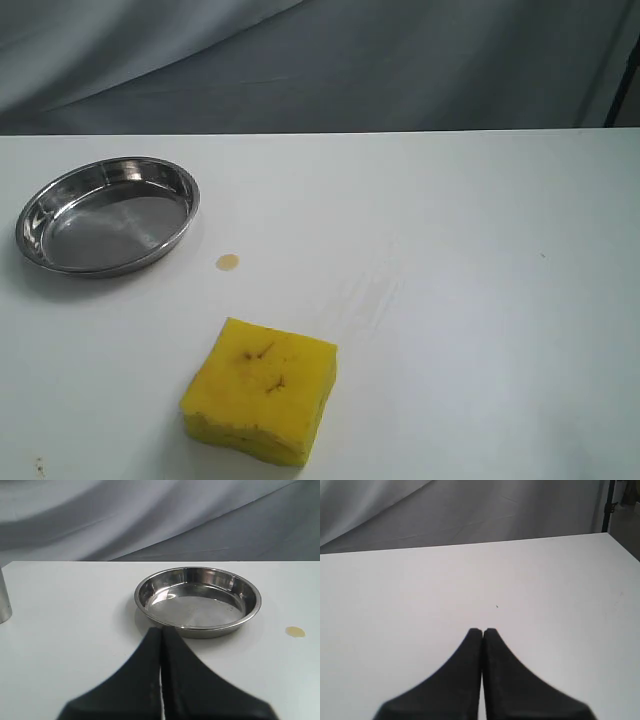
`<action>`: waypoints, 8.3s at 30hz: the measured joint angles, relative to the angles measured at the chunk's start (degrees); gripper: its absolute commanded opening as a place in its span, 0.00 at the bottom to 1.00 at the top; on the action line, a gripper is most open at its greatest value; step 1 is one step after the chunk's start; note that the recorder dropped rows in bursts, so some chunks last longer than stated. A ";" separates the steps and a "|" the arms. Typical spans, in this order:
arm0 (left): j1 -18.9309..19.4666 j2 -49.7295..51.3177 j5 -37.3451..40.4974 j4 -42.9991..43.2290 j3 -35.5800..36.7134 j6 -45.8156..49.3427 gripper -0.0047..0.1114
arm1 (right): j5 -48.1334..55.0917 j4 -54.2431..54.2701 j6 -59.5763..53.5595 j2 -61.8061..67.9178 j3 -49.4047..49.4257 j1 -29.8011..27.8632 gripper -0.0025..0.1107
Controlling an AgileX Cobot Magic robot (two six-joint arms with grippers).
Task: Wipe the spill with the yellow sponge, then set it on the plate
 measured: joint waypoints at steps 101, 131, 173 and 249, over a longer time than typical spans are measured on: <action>-56.77 84.40 33.33 -7.97 -53.18 3.06 0.13 | 0.00 0.10 0.00 0.00 0.00 0.00 0.02; -56.75 105.24 32.60 -3.84 -61.41 -8.91 0.23 | 0.00 0.10 0.00 0.00 0.00 0.00 0.02; -39.52 123.20 41.24 6.78 -96.28 -3.46 0.04 | 0.00 0.10 0.00 0.00 0.00 0.00 0.02; -47.13 119.88 43.78 -25.41 -82.41 15.06 0.04 | 0.00 0.10 0.00 0.00 0.00 0.00 0.02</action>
